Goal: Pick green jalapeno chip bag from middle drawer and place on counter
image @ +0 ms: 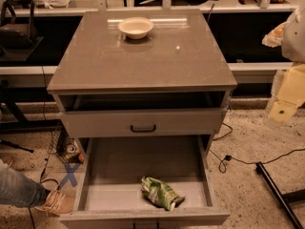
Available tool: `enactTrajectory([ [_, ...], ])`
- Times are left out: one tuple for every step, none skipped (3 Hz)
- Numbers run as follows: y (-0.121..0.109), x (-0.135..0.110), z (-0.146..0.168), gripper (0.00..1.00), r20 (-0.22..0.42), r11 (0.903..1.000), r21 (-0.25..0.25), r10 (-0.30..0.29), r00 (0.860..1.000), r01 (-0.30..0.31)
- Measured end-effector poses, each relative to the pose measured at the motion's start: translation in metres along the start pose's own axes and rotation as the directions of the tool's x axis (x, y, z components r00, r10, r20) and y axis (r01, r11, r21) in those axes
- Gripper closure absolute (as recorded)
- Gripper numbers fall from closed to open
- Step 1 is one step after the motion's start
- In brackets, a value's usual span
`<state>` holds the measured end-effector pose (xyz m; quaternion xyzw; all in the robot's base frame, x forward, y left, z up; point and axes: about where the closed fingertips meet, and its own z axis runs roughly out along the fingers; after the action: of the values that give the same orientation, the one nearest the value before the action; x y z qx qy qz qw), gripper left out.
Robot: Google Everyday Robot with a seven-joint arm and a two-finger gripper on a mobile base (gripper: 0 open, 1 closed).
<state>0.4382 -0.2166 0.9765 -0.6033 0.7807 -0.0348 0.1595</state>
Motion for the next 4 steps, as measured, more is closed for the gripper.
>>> enactTrajectory([
  [0.000, 0.000, 0.000, 0.00, 0.000, 1.0000, 0.000, 0.000, 1.000, 0.000],
  [0.001, 0.007, 0.004, 0.00, 0.017, 0.9987, -0.030, 0.043, 0.999, -0.042],
  [0.029, 0.024, 0.041, 0.00, 0.045, 0.9712, -0.182, 0.165, 0.985, -0.154],
  [0.066, 0.033, 0.079, 0.00, 0.064, 0.9083, -0.329, 0.294, 0.954, -0.258],
])
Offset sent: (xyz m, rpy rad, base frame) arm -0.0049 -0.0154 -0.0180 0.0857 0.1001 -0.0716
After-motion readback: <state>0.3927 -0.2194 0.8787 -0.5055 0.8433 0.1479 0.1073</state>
